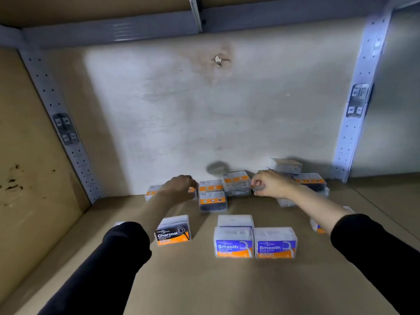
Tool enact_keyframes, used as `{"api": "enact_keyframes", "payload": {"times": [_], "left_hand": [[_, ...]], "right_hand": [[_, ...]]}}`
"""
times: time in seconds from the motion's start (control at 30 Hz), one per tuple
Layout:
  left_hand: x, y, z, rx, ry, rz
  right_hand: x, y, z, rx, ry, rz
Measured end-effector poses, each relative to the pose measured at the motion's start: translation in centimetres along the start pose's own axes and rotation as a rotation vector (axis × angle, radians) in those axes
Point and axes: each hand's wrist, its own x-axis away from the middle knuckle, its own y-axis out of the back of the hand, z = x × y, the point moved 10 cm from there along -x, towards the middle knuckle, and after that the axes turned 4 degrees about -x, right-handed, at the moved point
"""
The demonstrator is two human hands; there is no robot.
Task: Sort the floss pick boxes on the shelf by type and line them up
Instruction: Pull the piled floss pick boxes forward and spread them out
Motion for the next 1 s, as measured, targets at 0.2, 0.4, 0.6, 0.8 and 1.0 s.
{"api": "enact_keyframes", "payload": {"times": [0.2,0.4,0.6,0.8,1.0], "left_hand": [[-4.0,-4.7,4.7,-0.075,0.082,0.128],[-6.9,-7.2,7.8,-0.168,0.133,0.119],[-8.1,-9.0,8.0,-0.062,0.042,0.141],[-8.6,-8.9,7.6,-0.138,-0.047,0.109],[-8.1,-9.4,8.0,-0.197,-0.024,0.168]], "right_hand": [[-5.3,-2.6,-1.2,0.048,-0.020,0.038],[-8.7,-5.8,-1.3,0.091,0.062,0.031],[-9.4,-6.5,-1.2,0.160,0.103,-0.048],[-9.8,-6.5,-0.7,0.283,0.155,-0.079],[-9.7,-6.0,-0.6,0.254,0.140,-0.070]]}}
